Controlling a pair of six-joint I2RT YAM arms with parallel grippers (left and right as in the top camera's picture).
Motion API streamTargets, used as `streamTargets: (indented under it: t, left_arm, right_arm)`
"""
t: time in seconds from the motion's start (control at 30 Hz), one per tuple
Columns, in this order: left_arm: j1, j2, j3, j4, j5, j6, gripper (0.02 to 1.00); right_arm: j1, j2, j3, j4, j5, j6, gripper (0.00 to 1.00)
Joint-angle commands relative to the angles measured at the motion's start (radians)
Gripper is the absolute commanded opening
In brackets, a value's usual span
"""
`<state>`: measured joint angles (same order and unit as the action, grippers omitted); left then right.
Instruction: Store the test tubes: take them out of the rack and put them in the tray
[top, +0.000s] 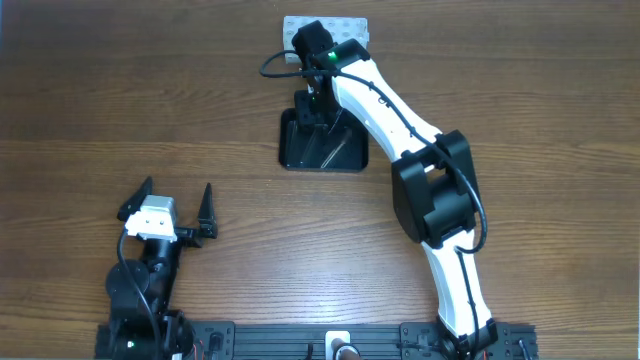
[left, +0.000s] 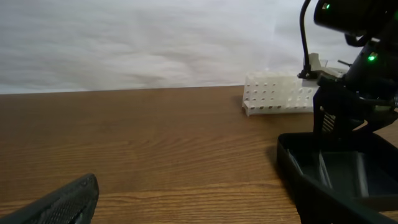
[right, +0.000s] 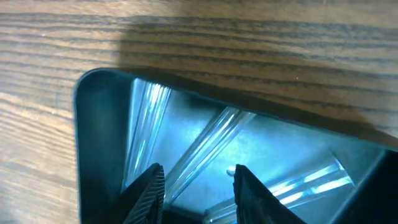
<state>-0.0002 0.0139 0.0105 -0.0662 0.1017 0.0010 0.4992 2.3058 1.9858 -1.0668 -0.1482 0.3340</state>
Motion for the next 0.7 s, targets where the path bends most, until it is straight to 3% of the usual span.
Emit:
streamTargets:
  t: [0.03,0.33,0.47,0.6,0.7]
  left_arm:
    - [0.005,-0.007,-0.005,-0.002,0.013,0.014,1.000]
    - [0.005,-0.007,-0.005,-0.002,0.013,0.014,1.000]
    - [0.005,-0.007,-0.005,-0.002,0.013,0.014,1.000]
    - [0.005,-0.007,-0.005,-0.002,0.013,0.014,1.000]
    - [0.005,-0.007,-0.005,-0.002,0.013,0.014,0.998]
  right_arm:
    - [-0.004,-0.173,-0.002,0.008,0.052,-0.070,0.404]
    - [-0.095,-0.338,-0.002,0.084,0.231,-0.070,0.524]
    - [-0.134,-0.324,-0.002,0.212,0.335,-0.133,0.654]
    - [-0.156,-0.259,-0.002,0.339,0.352,-0.206,0.838]
    - [-0.160,-0.203,-0.002,0.396,0.353,-0.220,0.866]
